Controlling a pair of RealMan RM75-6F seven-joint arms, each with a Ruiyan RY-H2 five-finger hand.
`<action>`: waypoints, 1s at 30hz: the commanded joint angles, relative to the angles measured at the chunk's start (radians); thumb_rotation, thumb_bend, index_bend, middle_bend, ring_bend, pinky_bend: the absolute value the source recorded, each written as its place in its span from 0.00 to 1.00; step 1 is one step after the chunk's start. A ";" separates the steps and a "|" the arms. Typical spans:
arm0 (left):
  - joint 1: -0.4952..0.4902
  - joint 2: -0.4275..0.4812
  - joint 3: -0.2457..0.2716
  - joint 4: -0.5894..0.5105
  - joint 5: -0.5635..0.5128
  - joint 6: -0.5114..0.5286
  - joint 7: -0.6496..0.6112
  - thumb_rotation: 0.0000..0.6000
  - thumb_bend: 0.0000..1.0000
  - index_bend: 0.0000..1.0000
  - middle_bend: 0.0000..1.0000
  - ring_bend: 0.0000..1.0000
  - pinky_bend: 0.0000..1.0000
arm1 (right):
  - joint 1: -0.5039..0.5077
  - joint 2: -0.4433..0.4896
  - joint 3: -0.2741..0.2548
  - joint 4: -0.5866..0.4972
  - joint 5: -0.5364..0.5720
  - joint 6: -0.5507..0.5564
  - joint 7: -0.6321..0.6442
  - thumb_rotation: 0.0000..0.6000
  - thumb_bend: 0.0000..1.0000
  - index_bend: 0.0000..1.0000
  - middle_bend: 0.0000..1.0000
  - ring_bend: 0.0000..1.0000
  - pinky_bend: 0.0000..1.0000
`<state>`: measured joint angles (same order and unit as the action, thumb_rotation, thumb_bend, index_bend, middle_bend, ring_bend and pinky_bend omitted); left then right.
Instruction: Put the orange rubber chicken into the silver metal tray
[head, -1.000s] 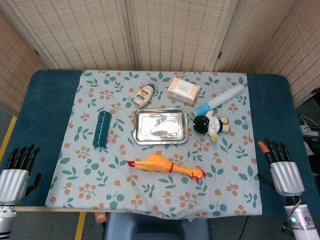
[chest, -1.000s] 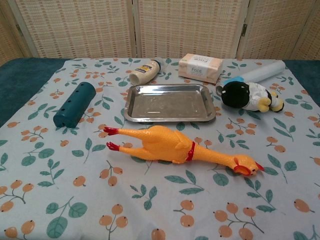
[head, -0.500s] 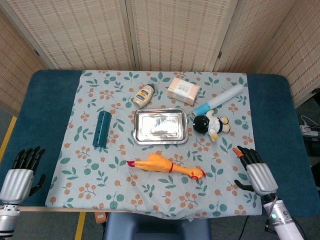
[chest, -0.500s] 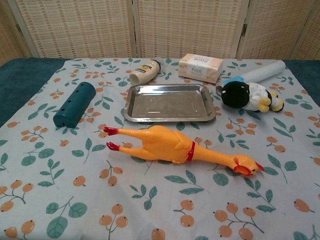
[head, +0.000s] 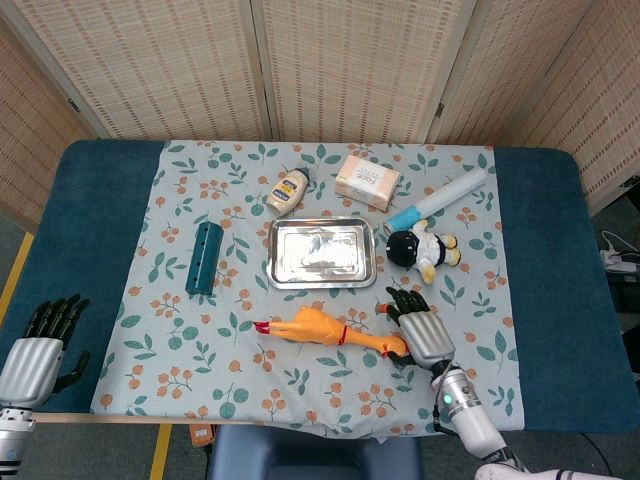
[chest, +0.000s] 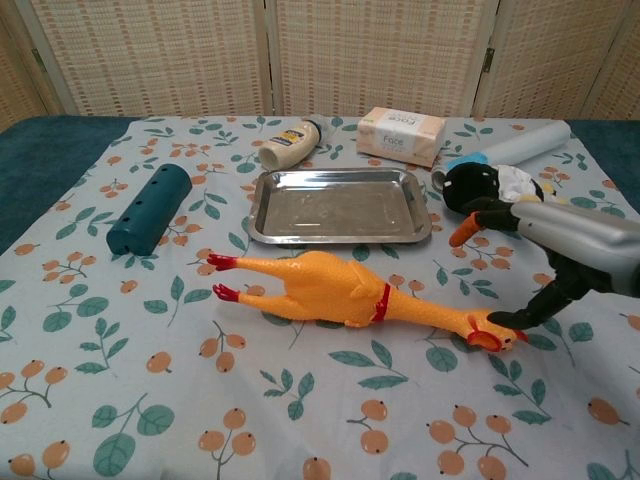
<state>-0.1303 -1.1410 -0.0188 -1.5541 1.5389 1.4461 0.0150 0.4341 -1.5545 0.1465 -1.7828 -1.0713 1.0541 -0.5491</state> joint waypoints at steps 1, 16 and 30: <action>0.003 0.009 -0.001 -0.001 0.002 0.008 -0.017 1.00 0.45 0.00 0.00 0.00 0.01 | 0.076 -0.107 0.024 0.027 0.118 -0.002 -0.122 1.00 0.18 0.28 0.00 0.00 0.00; 0.009 0.033 0.004 -0.007 0.009 0.017 -0.059 1.00 0.44 0.00 0.00 0.00 0.01 | 0.158 -0.244 0.013 0.141 0.251 0.089 -0.247 1.00 0.19 0.57 0.10 0.03 0.13; 0.005 0.031 0.014 -0.019 0.020 0.007 -0.040 1.00 0.45 0.00 0.00 0.00 0.02 | 0.141 -0.244 0.026 0.162 -0.002 0.208 -0.063 1.00 0.33 0.95 0.57 0.72 0.99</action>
<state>-0.1240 -1.1088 -0.0064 -1.5719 1.5567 1.4547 -0.0276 0.5801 -1.8099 0.1650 -1.6174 -1.0243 1.2412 -0.6539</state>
